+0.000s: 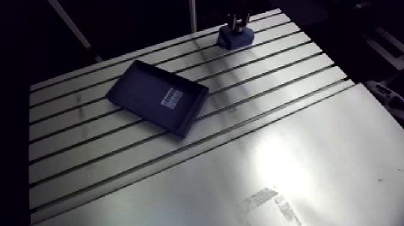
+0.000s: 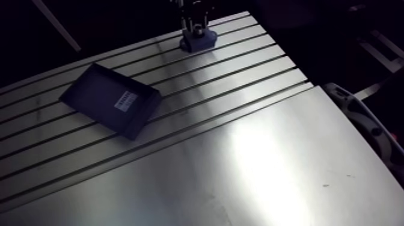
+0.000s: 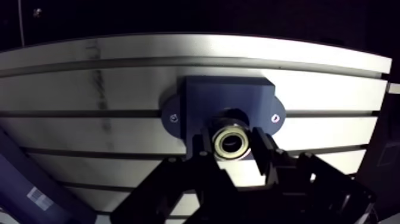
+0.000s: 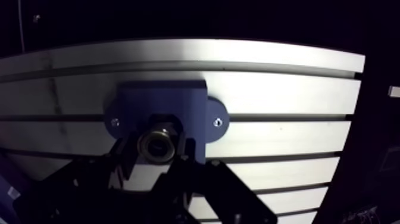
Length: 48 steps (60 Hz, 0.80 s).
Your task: Pick up the bearing and press it into the housing until flush.
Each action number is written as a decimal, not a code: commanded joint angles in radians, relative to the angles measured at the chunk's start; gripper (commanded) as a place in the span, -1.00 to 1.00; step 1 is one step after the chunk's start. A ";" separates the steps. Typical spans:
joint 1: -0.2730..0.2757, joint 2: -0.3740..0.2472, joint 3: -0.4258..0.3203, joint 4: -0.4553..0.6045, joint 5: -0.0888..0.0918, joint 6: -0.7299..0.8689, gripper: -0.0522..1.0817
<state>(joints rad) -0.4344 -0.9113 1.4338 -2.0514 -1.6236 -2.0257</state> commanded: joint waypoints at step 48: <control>0.003 0.029 -0.022 0.001 -0.002 0.000 0.34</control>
<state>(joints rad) -0.4321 -0.8844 1.4113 -2.0514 -1.6251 -2.0257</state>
